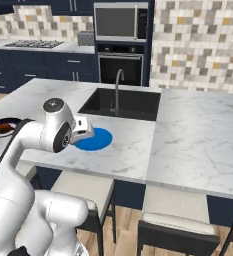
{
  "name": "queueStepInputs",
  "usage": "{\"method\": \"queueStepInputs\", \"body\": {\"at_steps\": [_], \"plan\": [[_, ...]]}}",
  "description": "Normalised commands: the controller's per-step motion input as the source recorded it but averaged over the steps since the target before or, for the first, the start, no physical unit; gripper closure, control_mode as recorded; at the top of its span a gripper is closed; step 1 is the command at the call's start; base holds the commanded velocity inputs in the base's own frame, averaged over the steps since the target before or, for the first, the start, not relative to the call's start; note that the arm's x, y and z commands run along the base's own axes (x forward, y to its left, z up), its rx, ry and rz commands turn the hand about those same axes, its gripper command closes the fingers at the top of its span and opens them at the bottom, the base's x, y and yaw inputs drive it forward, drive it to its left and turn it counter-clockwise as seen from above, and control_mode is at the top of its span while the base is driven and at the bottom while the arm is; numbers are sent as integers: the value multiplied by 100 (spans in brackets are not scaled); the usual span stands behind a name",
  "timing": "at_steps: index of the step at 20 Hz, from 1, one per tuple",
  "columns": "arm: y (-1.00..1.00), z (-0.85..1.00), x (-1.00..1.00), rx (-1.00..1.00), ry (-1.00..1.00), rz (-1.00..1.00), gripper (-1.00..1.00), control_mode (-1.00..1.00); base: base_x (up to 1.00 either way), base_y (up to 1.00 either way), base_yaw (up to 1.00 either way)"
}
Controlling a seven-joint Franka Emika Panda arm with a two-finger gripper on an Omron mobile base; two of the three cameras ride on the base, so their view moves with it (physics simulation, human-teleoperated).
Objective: Transport the chicken drumstick and mushroom to the fridge. Place the chicken drumstick on the rack containing meat and place the mushroom on the rack containing the vegetable, ensuring meats and vegetables are on different racks.
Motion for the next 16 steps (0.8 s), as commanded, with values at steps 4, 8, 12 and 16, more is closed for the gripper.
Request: {"method": "queueStepInputs", "body": {"at_steps": [4, 8, 12, 16], "plan": [[0, 71, -91, 2, -8, -31, 100, -100, 0, 0, 0], [0, 69, -100, 1, -25, -14, 100, -100, 0, 0, 0], [0, 72, -95, 0, -30, -8, 100, -100, 0, 0, 0], [0, 75, -78, 0, -15, -1, 100, -100, 0, 0, 0]]}}
